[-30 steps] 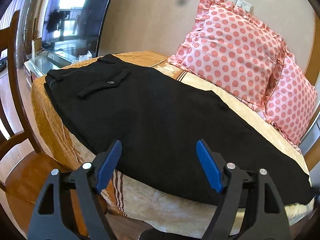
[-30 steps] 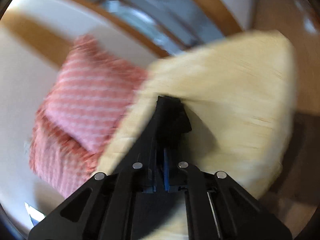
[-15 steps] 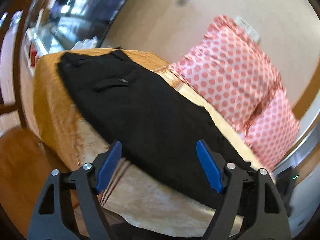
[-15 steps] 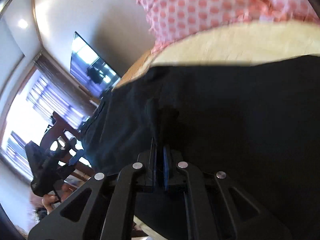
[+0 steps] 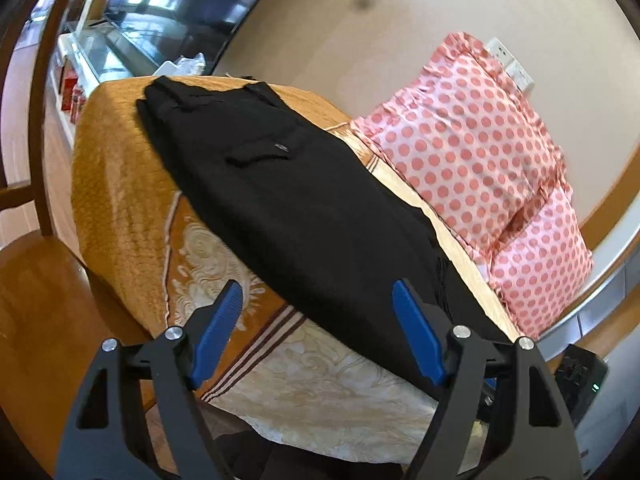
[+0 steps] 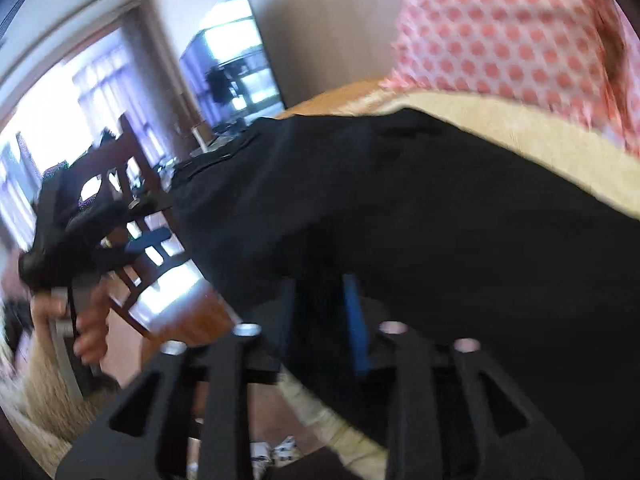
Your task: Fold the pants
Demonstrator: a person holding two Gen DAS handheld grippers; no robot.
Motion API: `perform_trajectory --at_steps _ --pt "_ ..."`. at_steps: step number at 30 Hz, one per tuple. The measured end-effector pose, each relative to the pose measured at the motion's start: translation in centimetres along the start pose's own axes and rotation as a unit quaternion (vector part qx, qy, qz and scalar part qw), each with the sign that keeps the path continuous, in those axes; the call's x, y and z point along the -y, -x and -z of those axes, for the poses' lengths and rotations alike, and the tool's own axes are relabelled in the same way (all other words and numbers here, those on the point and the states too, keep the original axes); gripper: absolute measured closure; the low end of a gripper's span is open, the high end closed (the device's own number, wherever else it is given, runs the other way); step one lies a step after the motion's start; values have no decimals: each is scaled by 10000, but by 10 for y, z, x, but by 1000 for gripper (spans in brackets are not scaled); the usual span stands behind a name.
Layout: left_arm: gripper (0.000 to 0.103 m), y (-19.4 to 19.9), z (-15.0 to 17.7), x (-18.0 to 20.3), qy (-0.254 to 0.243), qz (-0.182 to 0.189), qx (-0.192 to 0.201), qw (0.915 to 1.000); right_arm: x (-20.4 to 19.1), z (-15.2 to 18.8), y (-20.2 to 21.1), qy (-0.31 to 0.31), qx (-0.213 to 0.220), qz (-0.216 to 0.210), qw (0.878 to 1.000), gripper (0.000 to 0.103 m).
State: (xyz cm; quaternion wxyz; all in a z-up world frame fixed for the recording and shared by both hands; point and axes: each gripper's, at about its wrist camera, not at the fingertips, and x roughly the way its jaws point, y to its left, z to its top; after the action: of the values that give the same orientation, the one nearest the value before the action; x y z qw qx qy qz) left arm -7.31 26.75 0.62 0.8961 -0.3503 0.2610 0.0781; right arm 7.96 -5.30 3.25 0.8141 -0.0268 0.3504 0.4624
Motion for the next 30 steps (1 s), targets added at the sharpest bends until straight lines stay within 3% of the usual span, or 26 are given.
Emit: perform_trajectory --at_steps 3,5,6,13,18,22,30 --pt "25 -4 0 3 -10 31 -62 10000 -2 -2 8 14 300 -104 9995 42" --pt "25 -8 0 4 -9 0 -142 9999 4 3 -3 -100 -8 -40 9999 42" --pt "25 -9 0 5 -3 -20 -166 9999 5 7 1 -48 150 -67 9999 40" --pt "25 -22 -5 2 347 16 -328 9989 10 11 4 -247 195 -253 9992 40" --pt "22 -22 -13 10 296 -47 -253 9992 11 12 4 -269 236 -320 9988 39" --pt "22 -16 -24 13 338 114 -112 9993 12 13 3 -268 263 -350 9987 39" --pt "22 -22 -66 -22 949 -508 226 9939 12 16 6 -324 313 -407 9982 39"
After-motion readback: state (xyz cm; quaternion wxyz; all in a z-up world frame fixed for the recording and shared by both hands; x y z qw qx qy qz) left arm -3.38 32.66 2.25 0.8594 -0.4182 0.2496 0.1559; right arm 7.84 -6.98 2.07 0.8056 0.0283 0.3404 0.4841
